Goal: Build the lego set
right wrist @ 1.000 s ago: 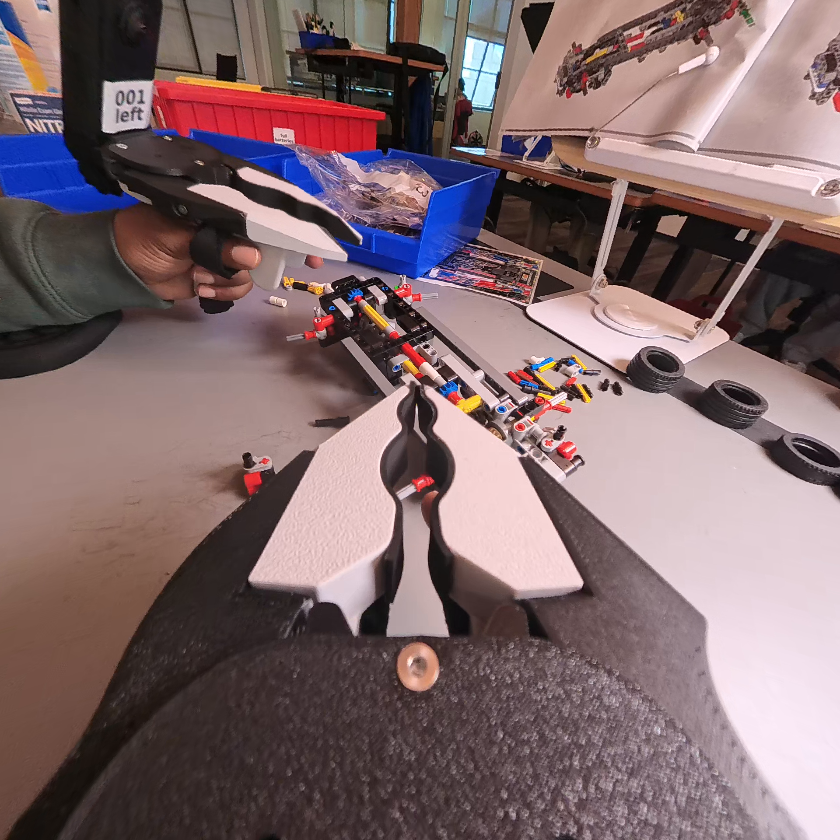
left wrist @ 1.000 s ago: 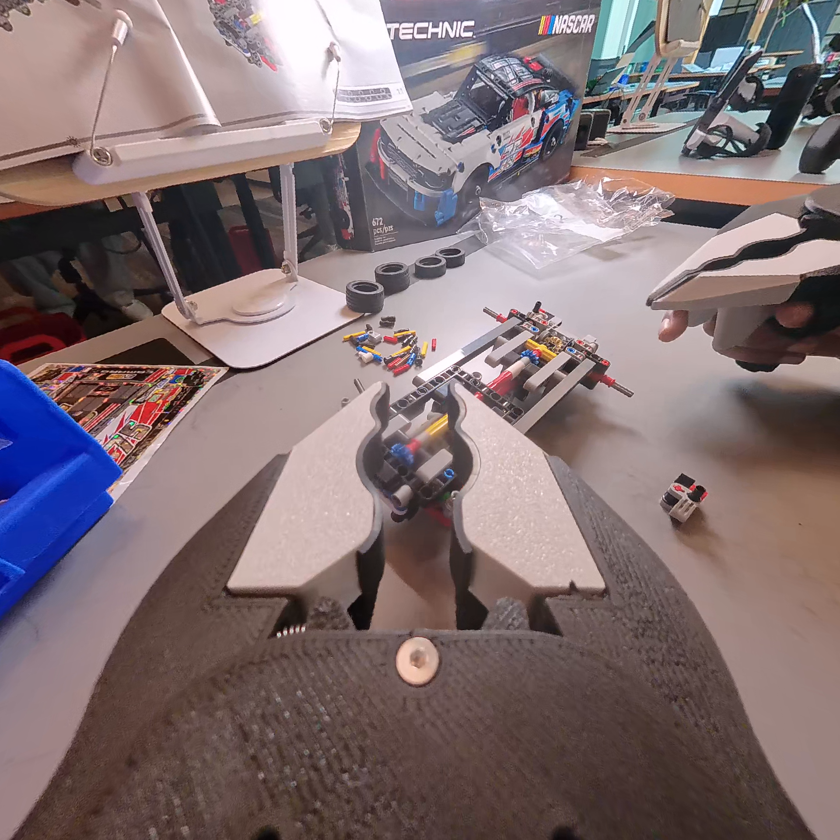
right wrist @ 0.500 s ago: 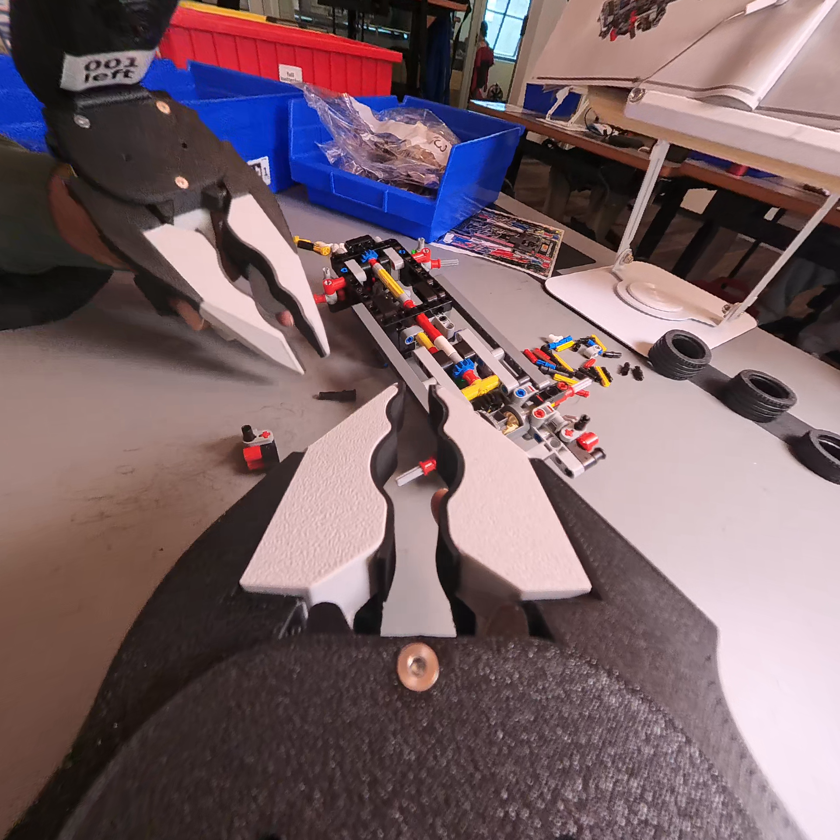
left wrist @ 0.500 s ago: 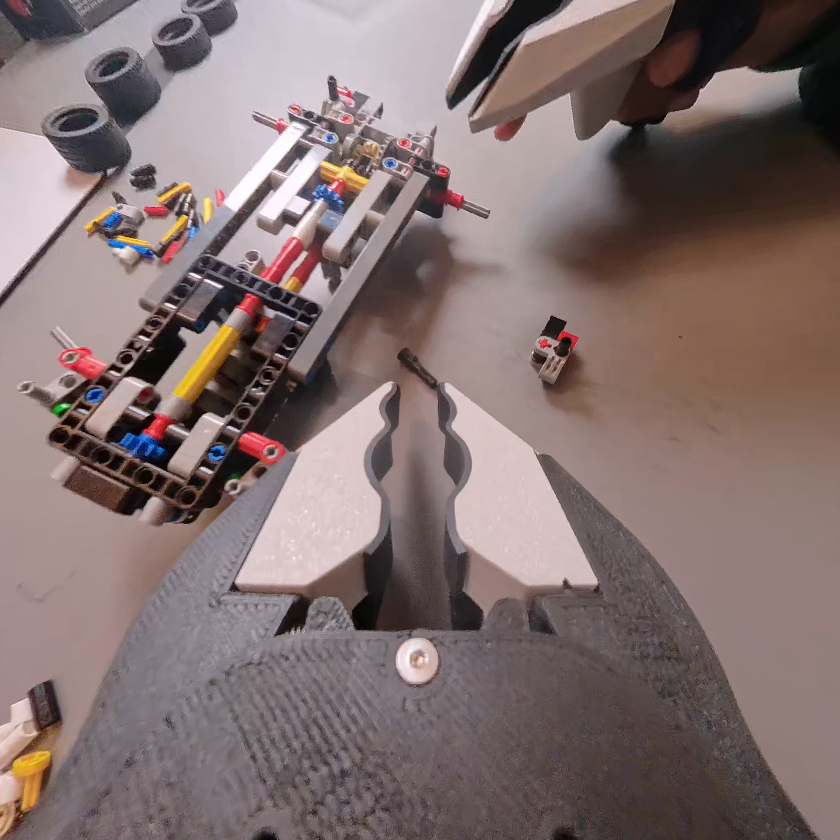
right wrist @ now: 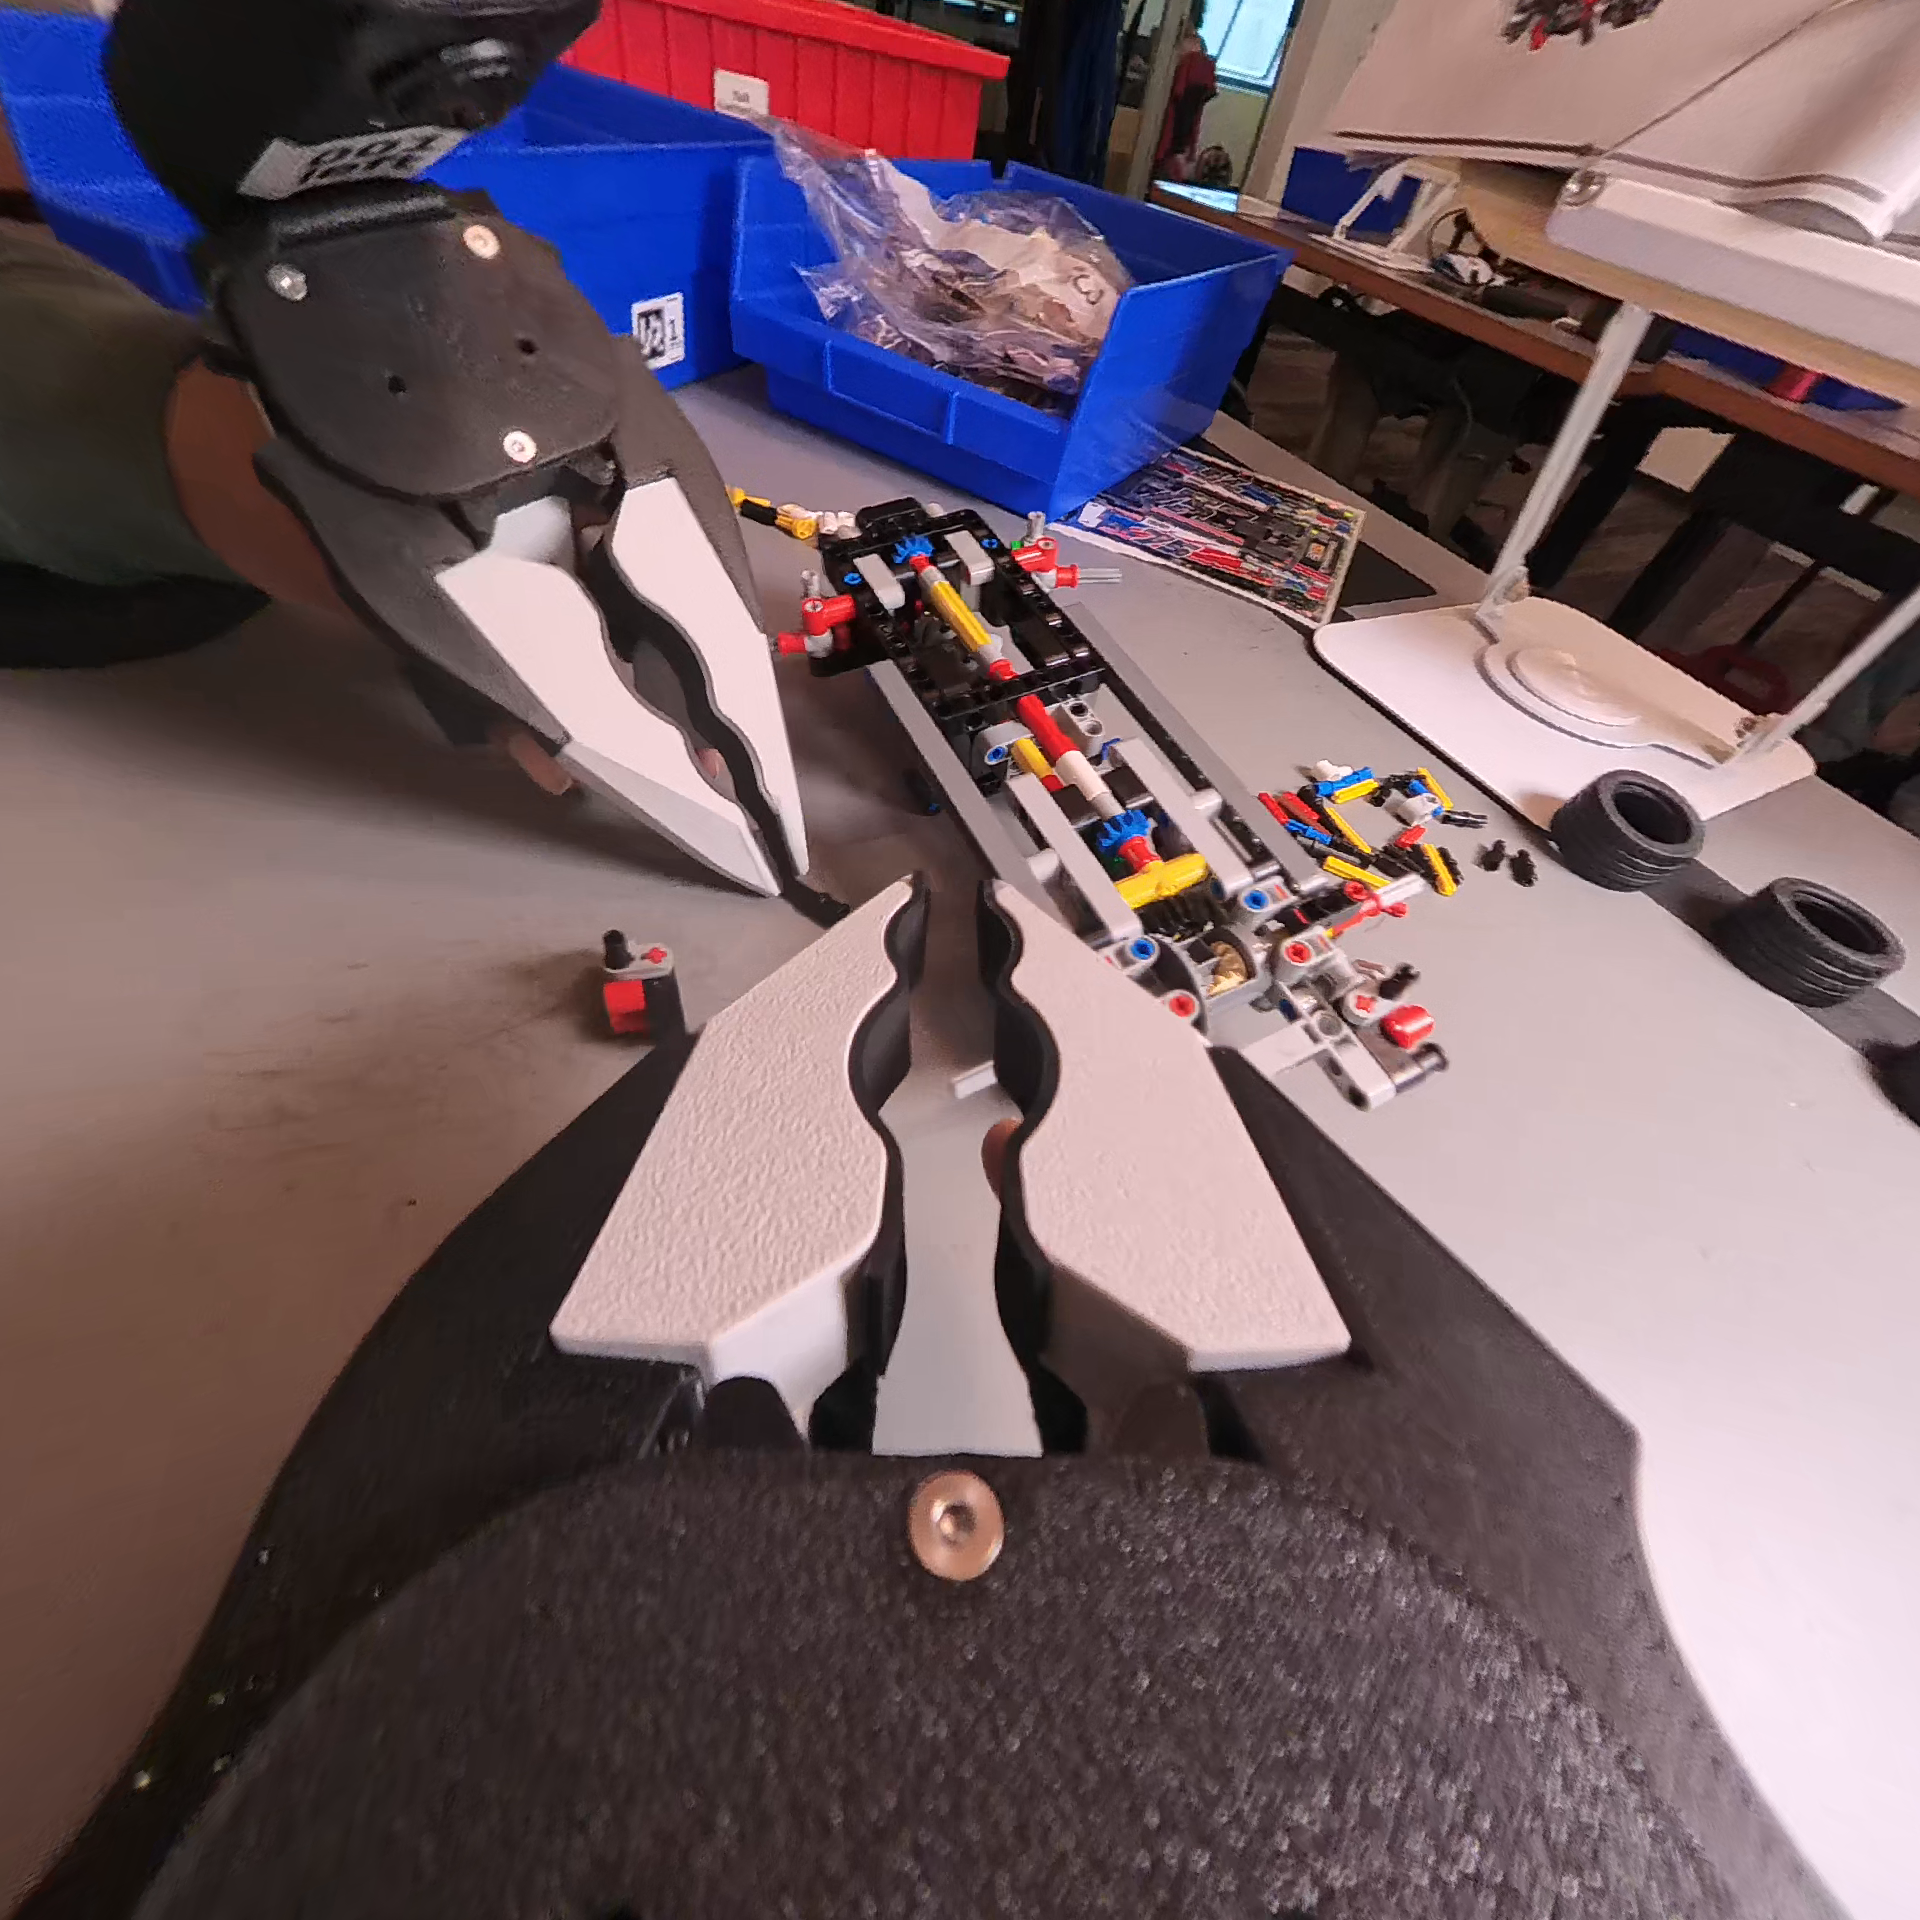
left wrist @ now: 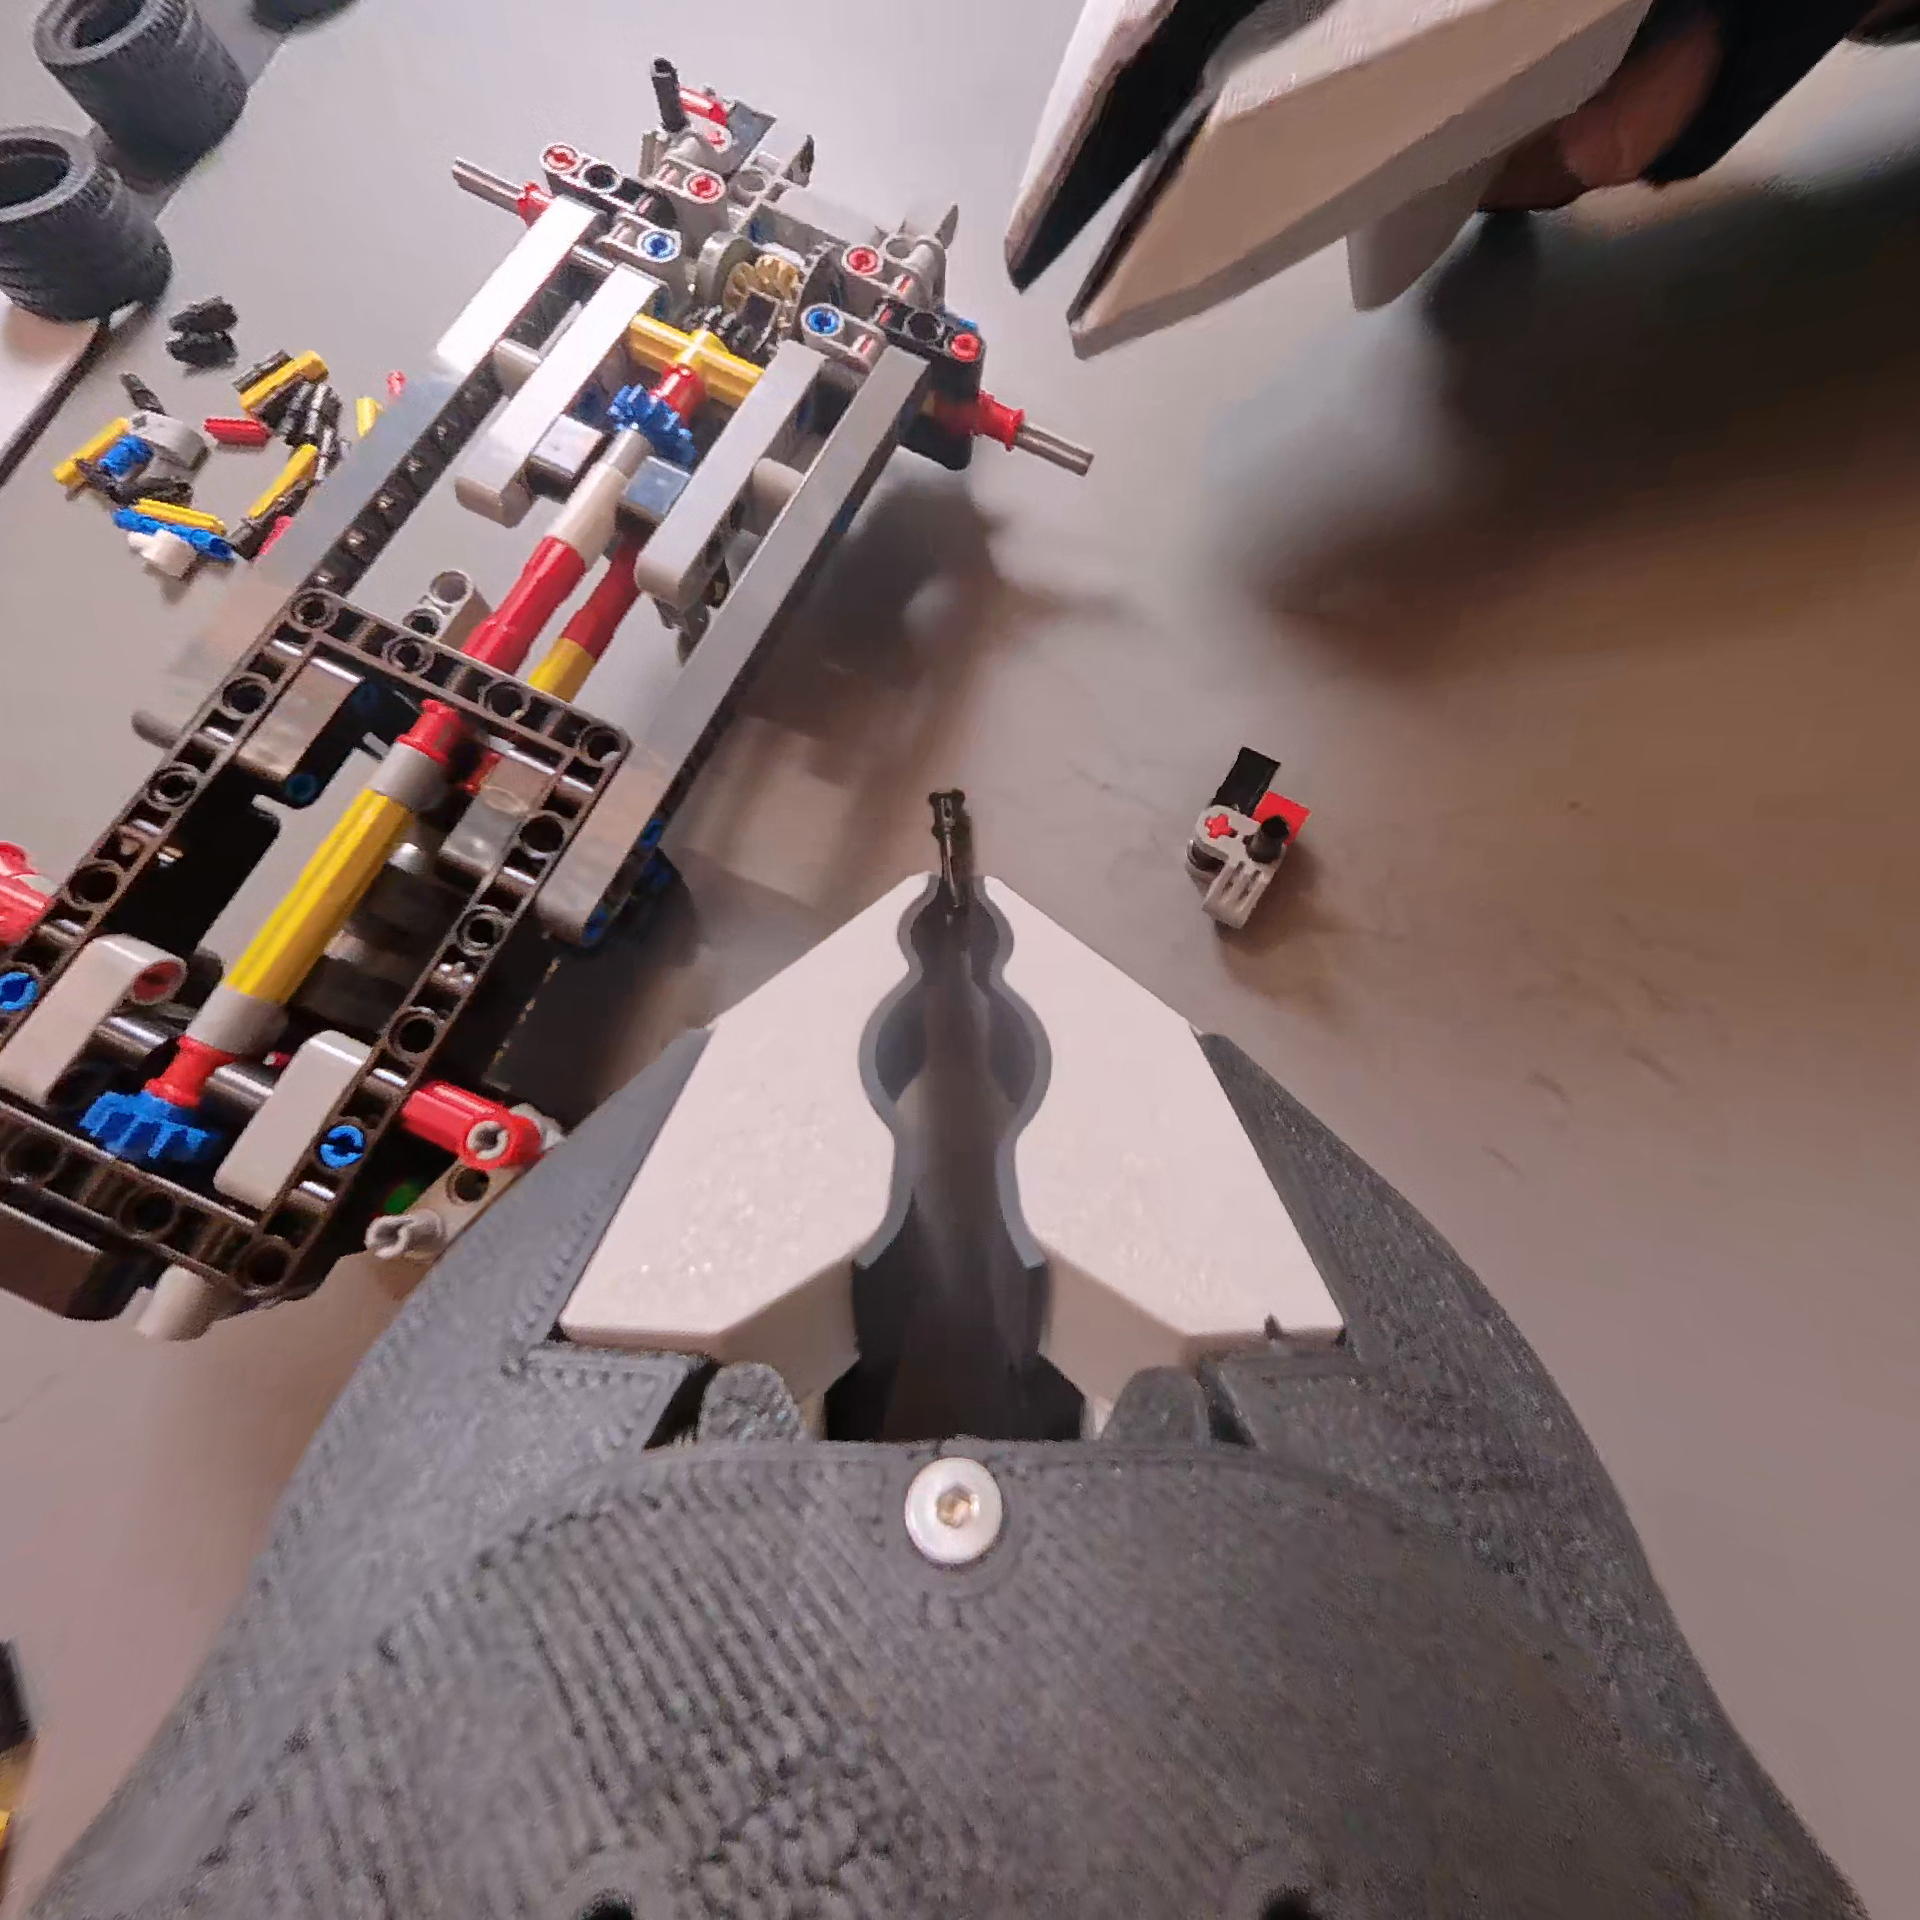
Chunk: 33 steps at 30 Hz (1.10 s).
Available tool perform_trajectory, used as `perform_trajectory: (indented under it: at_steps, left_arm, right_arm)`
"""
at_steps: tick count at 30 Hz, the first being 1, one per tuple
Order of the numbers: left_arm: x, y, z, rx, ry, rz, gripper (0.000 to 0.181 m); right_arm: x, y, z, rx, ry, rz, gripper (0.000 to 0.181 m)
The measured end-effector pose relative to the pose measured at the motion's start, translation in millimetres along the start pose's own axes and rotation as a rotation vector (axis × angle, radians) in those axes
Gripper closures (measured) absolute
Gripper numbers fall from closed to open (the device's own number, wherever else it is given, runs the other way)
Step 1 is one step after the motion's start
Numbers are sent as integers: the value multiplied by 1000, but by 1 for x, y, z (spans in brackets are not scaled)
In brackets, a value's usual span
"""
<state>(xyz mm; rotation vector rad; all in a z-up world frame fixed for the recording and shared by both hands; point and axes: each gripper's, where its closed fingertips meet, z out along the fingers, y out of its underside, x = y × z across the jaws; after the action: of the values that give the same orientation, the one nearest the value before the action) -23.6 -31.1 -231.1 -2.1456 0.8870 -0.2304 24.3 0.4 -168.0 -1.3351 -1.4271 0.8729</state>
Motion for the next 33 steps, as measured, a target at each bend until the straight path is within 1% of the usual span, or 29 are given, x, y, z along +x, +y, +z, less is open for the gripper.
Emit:
perform_trajectory:
  at_steps: [1,2,5,6,8,10,11,14,16,17,18,21,23,25,28,30,33]
  left_arm:
    - [4,-3,-3,29,39,-7,179]
    - [12,-11,-8,93,101,-17,179]
    - [27,-43,-36,325,281,-104,179]
    - [30,-54,-46,409,326,-127,179]
    - [30,-69,-62,534,383,-172,179]
    - [32,-80,-75,644,433,-206,179]
    - [33,-83,-78,671,447,-216,179]
    - [37,-85,-78,682,450,-198,179]
    - [43,-86,-77,681,467,-196,179]
    - [44,-86,-75,674,470,-198,179]
    - [46,-85,-73,666,475,-197,179]
    - [47,-82,-68,635,478,-210,178]
    - [45,-76,-61,571,460,-222,173]
    - [40,-72,-59,535,433,-244,167]
    - [41,-71,-59,513,475,-318,163]
    - [44,-70,-54,483,485,-358,161]
    - [45,-66,-45,444,475,-401,162]
  right_arm:
    - [-4,1,1,-6,-19,-17,175]
    - [-9,1,1,-9,-38,-38,175]
    - [-29,-7,0,40,-120,-78,170]
    - [-38,-15,-2,84,-173,-45,167]
    - [-51,-32,-8,171,-277,57,160]
    - [-53,-42,-11,214,-322,152,157]
    - [-52,-46,-13,235,-332,192,157]
    - [-52,-58,-16,286,-359,279,161]
    - [-53,-59,-14,281,-360,313,165]
    - [-55,-58,-12,270,-366,320,175]
    - [-57,-58,-12,269,-379,324,178]
    - [-57,-55,-11,234,-368,292,178]
    - [-57,-47,-9,186,-321,173,178]
    - [-56,-40,-7,123,-237,-2,178]
    - [-53,-26,-1,16,-102,-252,178]
    - [-54,-20,4,-28,-43,-373,178]
    - [-54,-18,7,-70,25,-504,178]
